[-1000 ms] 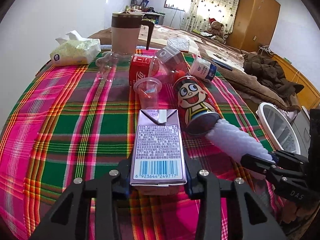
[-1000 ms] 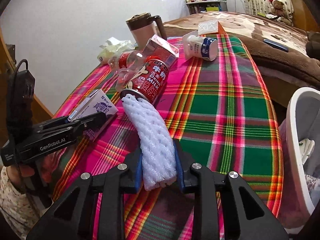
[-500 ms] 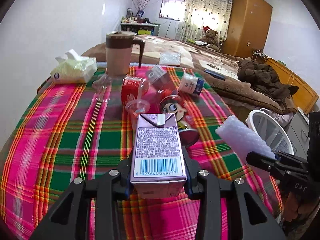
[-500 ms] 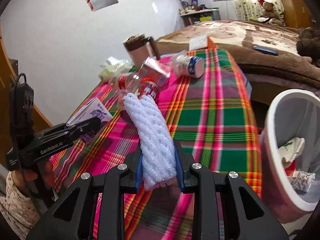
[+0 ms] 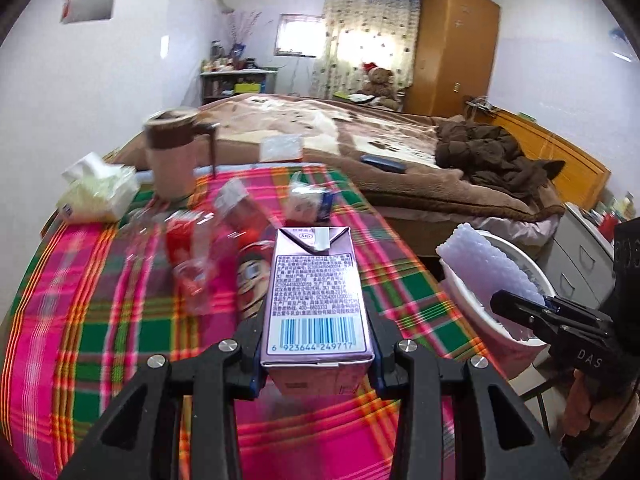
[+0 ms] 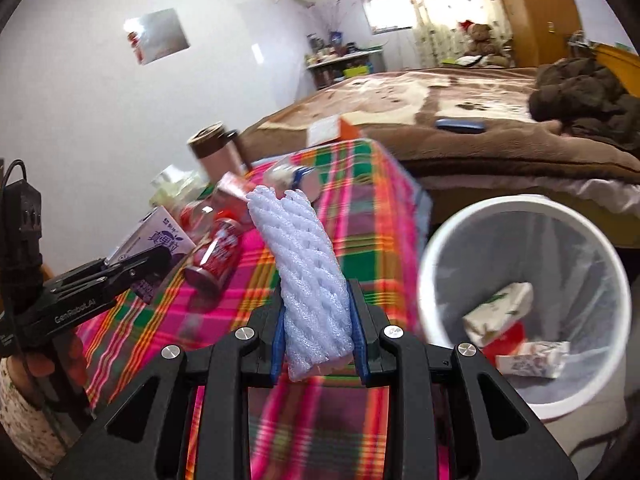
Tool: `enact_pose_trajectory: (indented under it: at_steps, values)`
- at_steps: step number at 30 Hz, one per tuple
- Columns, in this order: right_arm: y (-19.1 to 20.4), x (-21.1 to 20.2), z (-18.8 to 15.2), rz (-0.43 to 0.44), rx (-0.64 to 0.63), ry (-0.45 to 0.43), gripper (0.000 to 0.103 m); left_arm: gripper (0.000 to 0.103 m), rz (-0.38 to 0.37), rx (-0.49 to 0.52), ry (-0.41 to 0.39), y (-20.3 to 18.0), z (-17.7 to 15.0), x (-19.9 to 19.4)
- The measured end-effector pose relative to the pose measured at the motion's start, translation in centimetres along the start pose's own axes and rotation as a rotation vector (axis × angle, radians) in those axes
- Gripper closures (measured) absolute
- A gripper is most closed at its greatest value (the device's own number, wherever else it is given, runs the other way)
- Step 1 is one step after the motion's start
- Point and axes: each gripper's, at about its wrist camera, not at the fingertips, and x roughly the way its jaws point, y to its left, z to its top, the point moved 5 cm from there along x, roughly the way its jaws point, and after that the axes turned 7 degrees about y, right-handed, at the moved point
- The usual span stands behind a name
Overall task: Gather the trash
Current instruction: 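Carry carton and foam sleeve over the wastebasket and open both tools to drop them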
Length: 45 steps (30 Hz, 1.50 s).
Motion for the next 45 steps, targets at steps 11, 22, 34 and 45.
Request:
enact_pose_trajectory:
  at_steps: [11,22,34,45]
  values:
    - [-5.4,-3.2,0.1,-0.152,0.094,-0.062,0.075,0.063,-0.115,0.118,-0.007,-7.9,2.3,2.6]
    - [-10.8,-3.8,0.3,-0.313,0.182,-0.06,0.075,0.063,-0.192,0.225,0.006,-14.7,3.6,5.0]
    - [-14.2,-2.8,0.1,-0.398,0.215,-0.008,0.075,0.063,-0.248,0.29,0.056,-20.0,4.1,8.3]
    - [-15.3,-2.2,0.2,-0.441,0.206,0.039,0.067,0.032,-0.266,0.265,0.097,-20.3,4.2,10.0]
